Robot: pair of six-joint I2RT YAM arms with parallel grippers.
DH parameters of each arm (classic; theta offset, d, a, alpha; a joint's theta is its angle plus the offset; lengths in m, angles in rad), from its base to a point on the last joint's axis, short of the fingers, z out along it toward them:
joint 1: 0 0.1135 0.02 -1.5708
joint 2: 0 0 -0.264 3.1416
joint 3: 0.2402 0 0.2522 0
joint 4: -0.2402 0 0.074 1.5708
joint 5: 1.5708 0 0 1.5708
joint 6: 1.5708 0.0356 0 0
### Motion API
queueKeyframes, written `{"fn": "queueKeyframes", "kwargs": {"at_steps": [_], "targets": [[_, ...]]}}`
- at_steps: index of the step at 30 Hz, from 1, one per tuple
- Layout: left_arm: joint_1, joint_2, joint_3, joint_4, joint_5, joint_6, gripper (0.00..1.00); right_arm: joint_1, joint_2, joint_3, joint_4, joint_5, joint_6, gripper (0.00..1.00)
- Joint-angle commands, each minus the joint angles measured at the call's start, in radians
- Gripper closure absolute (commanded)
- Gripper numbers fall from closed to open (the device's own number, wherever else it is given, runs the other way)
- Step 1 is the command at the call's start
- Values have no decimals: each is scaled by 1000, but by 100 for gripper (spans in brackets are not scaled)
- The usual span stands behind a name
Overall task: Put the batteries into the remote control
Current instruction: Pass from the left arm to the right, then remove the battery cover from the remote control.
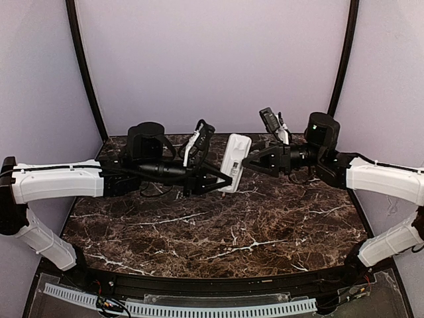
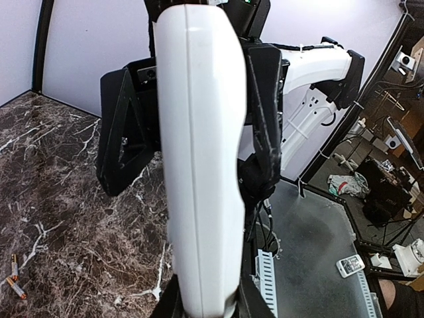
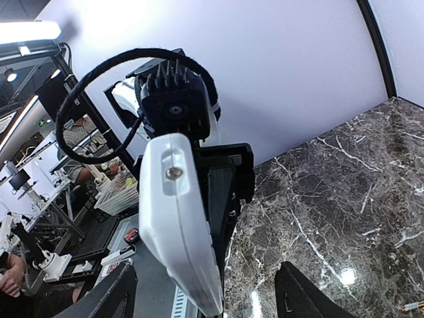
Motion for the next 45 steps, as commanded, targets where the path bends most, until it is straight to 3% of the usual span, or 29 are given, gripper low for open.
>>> {"fn": "queueKeyframes", "kwargs": {"at_steps": [1,9,21,22,24,25,26,31,34,39,45], "targets": [[-1,13,-21,73,51,-44,100,25,34,49,43,-16,6,32],[-2,42,-24,88,74,-55,100,33,57,90,29,-23,-1,42],[-1,64,-39,146,92,-78,99,34,72,89,-4,-40,-33,80],[-1,66,-37,140,97,-74,97,33,72,86,-4,-39,-36,85],[-1,64,-33,129,89,-59,83,30,72,87,-10,-30,-38,92],[0,60,-32,104,78,-41,68,27,75,86,-21,-18,-40,95],[0,50,-29,61,42,-24,62,21,76,86,-34,-7,-39,97],[5,-28,-51,-75,-149,134,29,-17,96,92,-127,34,-25,100],[3,-88,-71,-139,-282,233,20,-36,103,80,-187,68,-21,100],[-75,-121,-100,-210,-497,541,18,-55,158,51,-234,91,6,100],[-204,-77,-82,-307,-702,817,33,-56,232,22,-241,90,24,100]]}}
